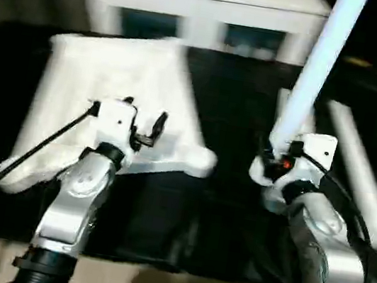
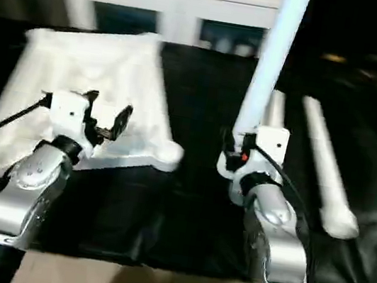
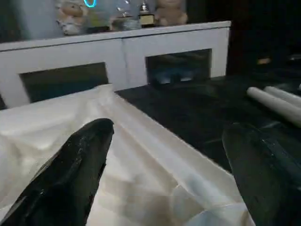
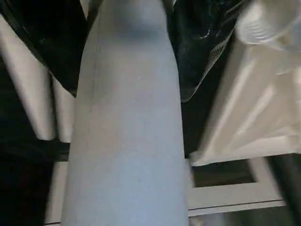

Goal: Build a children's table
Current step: Move table base

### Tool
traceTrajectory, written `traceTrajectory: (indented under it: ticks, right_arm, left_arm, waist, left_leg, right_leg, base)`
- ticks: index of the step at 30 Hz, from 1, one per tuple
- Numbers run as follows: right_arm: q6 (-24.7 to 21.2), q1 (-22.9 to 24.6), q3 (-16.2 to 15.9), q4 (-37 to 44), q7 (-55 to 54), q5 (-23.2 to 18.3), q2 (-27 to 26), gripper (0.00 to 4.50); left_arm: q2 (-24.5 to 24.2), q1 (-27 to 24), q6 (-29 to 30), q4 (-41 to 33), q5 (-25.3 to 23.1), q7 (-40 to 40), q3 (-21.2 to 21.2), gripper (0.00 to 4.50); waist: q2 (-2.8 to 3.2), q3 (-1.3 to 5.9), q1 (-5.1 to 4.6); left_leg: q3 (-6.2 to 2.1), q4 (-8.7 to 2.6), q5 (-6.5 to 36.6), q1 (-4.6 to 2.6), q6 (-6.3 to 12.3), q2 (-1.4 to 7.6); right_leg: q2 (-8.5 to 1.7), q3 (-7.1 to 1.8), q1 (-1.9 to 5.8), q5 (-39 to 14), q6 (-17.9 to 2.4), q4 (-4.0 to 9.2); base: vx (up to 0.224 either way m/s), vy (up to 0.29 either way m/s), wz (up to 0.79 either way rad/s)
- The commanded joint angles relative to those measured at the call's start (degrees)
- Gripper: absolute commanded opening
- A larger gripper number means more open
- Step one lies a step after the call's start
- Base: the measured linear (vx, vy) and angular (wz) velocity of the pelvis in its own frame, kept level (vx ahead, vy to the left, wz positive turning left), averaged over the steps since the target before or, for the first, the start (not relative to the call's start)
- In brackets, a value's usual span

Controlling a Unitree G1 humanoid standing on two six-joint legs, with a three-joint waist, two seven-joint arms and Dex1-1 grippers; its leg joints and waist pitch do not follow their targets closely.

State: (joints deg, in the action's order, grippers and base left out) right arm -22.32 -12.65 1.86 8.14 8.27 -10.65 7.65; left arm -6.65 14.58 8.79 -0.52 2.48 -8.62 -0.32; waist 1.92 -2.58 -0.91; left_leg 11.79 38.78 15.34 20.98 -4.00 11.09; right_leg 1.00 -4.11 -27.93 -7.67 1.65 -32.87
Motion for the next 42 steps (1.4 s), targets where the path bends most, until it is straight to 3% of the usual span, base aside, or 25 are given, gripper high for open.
traceTrajectory:
  ticks: [1, 2, 3, 9, 12, 13, 14, 15, 16, 17, 18, 20, 23, 24, 27, 28, 29, 30, 32, 33, 34, 35, 36, 38, 42]
  right_arm:
    - [0.2, -0.8, -0.8, 0.1, 1.4, -0.3, -0.2, 1.85]
    - [0.9, -1.0, -1.9, 0.2, 2.1, 0.7, 0.3, 1.85]
    - [0.9, -1.1, -2.5, 0.3, 2.4, 1.2, 0.6, 1.85]
    - [2.0, -1.7, -4.3, -0.6, 3.1, 1.6, 0.1, 1.85]
    - [2.4, -1.9, -4.9, -0.6, 3.6, 2.1, 0.2, 1.85]
    - [2.4, -1.9, -4.9, -0.6, 3.6, 2.1, 0.2, 1.85]
    - [2.6, -1.9, -5.1, -0.6, 4.0, 2.2, 0.4, 1.85]
    - [2.7, -1.9, -4.8, -0.8, 4.1, 1.7, 0.0, 1.85]
    - [2.6, -1.9, -4.7, -0.8, 4.1, 1.6, 0.0, 1.85]
    - [2.6, -2.0, -4.6, -0.9, 4.1, 1.5, -0.1, 1.85]
    - [2.7, -2.0, -4.6, -0.9, 4.2, 1.5, -0.1, 1.85]
    - [2.9, -1.9, -4.8, -1.2, 4.4, 1.7, 0.2, 1.85]
    - [3.1, -1.8, -4.9, -1.5, 5.1, 1.7, 0.5, 1.85]
    - [3.1, -1.9, -4.9, -1.5, 5.2, 1.7, 0.5, 1.85]
    - [3.3, -1.9, -5.1, -1.7, 6.2, 1.4, 0.8, 1.85]
    - [3.3, -1.9, -5.1, -1.8, 6.2, 1.4, 0.8, 1.85]
    - [3.2, -1.9, -5.3, -1.9, 6.7, 1.3, 1.0, 1.85]
    - [3.1, -1.9, -5.2, -1.9, 6.9, 1.2, 0.9, 1.85]
    - [3.2, -1.8, -5.2, -2.0, 7.6, 0.6, 0.8, 1.85]
    - [3.4, -2.0, -5.2, -2.2, 7.9, 0.5, 0.8, 1.85]
    - [3.4, -2.0, -5.2, -2.2, 7.9, 0.4, 0.8, 1.85]
    - [3.5, -2.1, -5.1, -2.4, 8.0, 0.4, 0.7, 1.85]
    - [3.7, -2.2, -5.1, -2.5, 8.1, 0.4, 0.6, 1.85]
    - [4.0, -2.5, -5.1, -2.8, 8.2, 0.5, 0.7, 1.85]
    - [4.5, -2.6, -4.5, -3.1, 8.2, 0.6, 0.9, 1.85]
  left_arm:
    - [1.5, 0.1, 0.9, -1.7, 0.9, 4.1, 2.9, 4.2]
    - [1.9, -0.1, 1.3, -2.3, 1.2, 5.3, 3.9, 4.2]
    - [1.8, -0.2, 1.7, -2.8, 0.4, 5.7, 3.9, 4.2]
    - [0.3, 0.0, 1.7, -3.8, -3.3, 5.1, 1.9, 4.2]
    - [0.6, -0.1, 2.8, -4.3, -2.2, 5.2, 1.8, 4.2]
    - [0.6, -0.1, 2.8, -4.3, -2.2, 5.2, 1.8, 4.2]
    - [0.5, -0.1, 2.8, -4.4, -2.3, 5.3, 1.7, 4.2]
    - [0.1, -0.1, 2.7, -4.5, -3.0, 5.1, 1.2, 4.2]
    - [0.0, -0.2, 2.8, -4.6, -3.0, 5.0, 1.1, 4.2]
    - [-0.2, -0.2, 3.1, -4.7, -3.5, 4.8, 0.7, 4.2]
    - [-0.3, -0.2, 3.0, -4.8, -3.6, 4.6, 0.6, 4.2]
    - [-0.3, -0.4, 3.2, -5.0, -3.7, 4.4, 0.4, 4.2]
    - [-0.4, -0.7, 3.5, -5.4, -4.0, 4.5, 0.3, 4.2]
    - [-0.5, -0.9, 3.4, -5.6, -3.9, 4.4, 0.4, 4.2]
    - [-1.0, -1.0, 3.7, -5.8, -4.0, 4.4, 0.4, 4.2]
    - [-1.0, -1.0, 3.7, -5.8, -4.0, 4.4, 0.4, 4.2]
    - [-1.4, -1.1, 3.6, -5.9, -4.0, 4.2, 0.6, 4.2]
    - [-1.5, -1.1, 3.6, -5.9, -4.1, 4.2, 0.6, 4.2]
    - [-2.2, -1.2, 3.8, -5.9, -4.0, 4.2, 1.0, 4.2]
    - [-2.2, -1.1, 3.8, -5.9, -2.7, 3.4, 1.7, 4.2]
    - [-2.2, -1.1, 3.8, -5.9, -2.5, 3.2, 1.8, 4.2]
    - [-2.6, -1.1, 3.8, -5.8, -2.6, 2.9, 1.9, 4.2]
    - [-2.9, -1.1, 4.3, -5.6, -2.0, 2.1, 2.1, 4.2]
    - [-4.4, -1.2, 4.3, -5.0, -2.5, 0.7, 1.5, 4.2]
    - [-3.8, -0.4, 5.2, -5.3, -2.2, 2.0, 2.3, 4.2]
  waist:
    - [-0.67, 3.9, -0.25]
    - [-1.67, 3.4, 0.1]
    - [-0.78, 3.75, -0.33]
    - [-1.15, 2.59, -1.78]
    - [-0.15, 0.95, -3.18]
    - [0.9, 0.47, -3.24]
    - [1.33, -0.04, -2.9]
    - [0.6, 0.15, -1.47]
    - [0.6, 0.15, -1.47]
    - [-1.98, 0.97, -1.59]
    - [-2.81, 2.97, 0.63]
    - [-2.58, 3.6, 2.54]
    - [0.03, 3.71, 2.67]
    - [0.64, 4.32, 2.2]
    - [0.49, 4.97, 1.26]
    - [0.35, 4.85, 1.49]
    - [-0.43, 4.88, 2.24]
    - [-1.07, 4.68, 3.4]
    - [-0.89, 4.72, 3.98]
    - [0.02, 5.26, 3.36]
    - [0.02, 5.26, 3.36]
    - [0.28, 5.68, 2.97]
    - [-0.41, 5.64, 2.86]
    - [-0.7, 4.9, 3.75]
    - [0.0, 3.04, 4.06]
  left_leg:
    - [0.22, -3.3, 14.9, -1.56, 3.19, -1.83]
    - [-1.8, -5.2, 14.2, 1.35, 4.91, -1.5]
    - [-2.5, -5.98, 11.2, 1.82, 4.41, -0.79]
    - [-2.93, -6.72, 24.4, -3.41, 3.21, -0.4]
    - [-3.61, -7.71, 36.1, -7.71, 4.32, 0.74]
    - [-4.74, -10.25, 40.1, -7.22, 4.38, 2.83]
    - [-5.43, -13.02, 43.2, -5.47, 4.12, 5.24]
    - [-5.25, -15.16, 47.3, -7.06, 4.16, 7.19]
    - [-5.25, -15.16, 47.3, -7.06, 4.16, 7.19]
    - [-3.13, -9.21, 38.0, -7.45, 3.56, 0.75]
    - [-3.02, -3.71, 12.6, -1.95, 5.54, -2.75]
    - [-4.38, -2.21, 3.3, 0.12, 7.74, -2.88]
    - [-5.15, -5.14, -8.7, 1.36, 8.63, -1.43]
    - [-5.79, -5.89, -10.0, -2.3, 10.55, -0.31]
    - [-8.47, -5.54, -17.8, -7.55, 21.91, 1.41]
    - [-8.17, -5.3, -18.1, -7.14, 23.21, 0.97]
    - [-6.18, -4.56, -17.6, -3.99, 23.75, -1.69]
    - [-5.18, -3.82, -14.4, -0.3, 22.13, -3.46]
    - [-5.53, -3.25, -16.0, 1.46, 18.48, -2.77]
    - [-6.74, -3.36, -29.8, -1.37, 15.9, -0.93]
    - [-6.74, -3.36, -29.8, -1.37, 15.9, -0.93]
    - [-7.95, -2.59, -39.5, -4.43, 13.88, 0.25]
    - [-7.83, -2.15, -44.1, -3.91, 11.76, -0.49]
    - [-6.38, -2.75, -36.8, -2.19, 8.34, -1.43]
    - [-5.78, -5.86, -5.1, -1.03, 1.58, 0.55]
  right_leg:
    - [2.27, 1.19, 1.66, -25.3, 1.8, 5.79]
    - [-1.35, 2.35, 5.04, -22.4, -0.8, 3.96]
    - [-3.31, 2.22, 5.41, -22.2, -3.0, 3.96]
    - [-4.67, 5.34, 4.11, -38.3, -5.5, 6.03]
    - [-4.4, 10.86, 4.11, -42.1, -3.8, 8.63]
    - [-5.12, 12.37, 6.87, -35.2, -3.5, 6.56]
    - [-6.0, 11.83, 8.99, -27.3, -4.2, 1.14]
    - [-7.98, 9.25, 8.2, -14.3, -5.4, -4.58]
    - [-7.98, 9.25, 8.2, -14.3, -5.4, -4.58]
    - [-8.86, 7.19, 7.46, -30.7, -5.6, 2.02]
    - [-12.52, 2.49, 12.57, -49.7, -5.2, 5.32]
    - [-13.06, 0.74, 14.2, -43.1, -9.8, 4.65]
    - [-7.89, 5.81, 12.73, -16.0, -17.2, 1.0]
    - [-6.47, 7.31, 10.49, -8.7, -17.0, -0.5]
    - [-6.49, 8.38, 6.75, -1.0, -17.9, -2.94]
    - [-6.94, 8.03, 7.06, -0.3, -18.2, -2.87]
    - [-7.71, 6.75, 10.29, 2.1, -19.5, -2.13]
    - [-8.55, 4.98, 13.65, 2.1, -20.6, -1.06]
    - [-8.98, 4.18, 14.58, 5.5, -21.4, -1.6]
    - [-7.03, 5.91, 11.02, 18.2, -19.1, -4.3]
    - [-7.03, 5.91, 11.02, 18.2, -19.1, -4.3]
    - [-6.65, 6.03, 8.33, 21.9, -17.0, -4.96]
    - [-6.98, 4.81, 8.47, 25.6, -15.3, -4.93]
    - [-7.2, 3.79, 9.19, 27.7, -14.2, -4.06]
    - [-8.13, 3.57, 9.87, 3.4, -16.9, -1.65]
  base:
    - [-0.02, 0.047, -0.49]
    - [-0.02, 0.047, -0.49]
    - [-0.039, 0.011, -0.25]
    - [0.0, 0.0, 0.0]
    - [0.0, 0.0, 0.0]
    - [0.0, 0.0, 0.0]
    - [0.0, 0.0, 0.0]
    - [0.053, -0.037, -0.01]
    - [0.095, -0.108, -0.03]
    - [0.095, -0.108, -0.03]
    - [0.107, -0.091, -0.11]
    - [0.104, -0.064, 0.04]
    - [0.116, -0.044, 0.02]
    - [0.142, -0.014, -0.03]
    - [0.15, -0.009, 0.06]
    - [0.09, 0.014, 0.04]
    - [0.09, 0.014, 0.04]
    - [0.061, 0.02, 0.04]
    - [0.0, 0.0, 0.0]
    - [0.0, 0.0, 0.0]
    - [0.0, 0.0, 0.0]
    - [0.0, 0.0, 0.0]
    - [0.0, 0.0, 0.0]
    - [-0.055, 0.004, 0.11]
    - [-0.114, -0.004, 0.09]
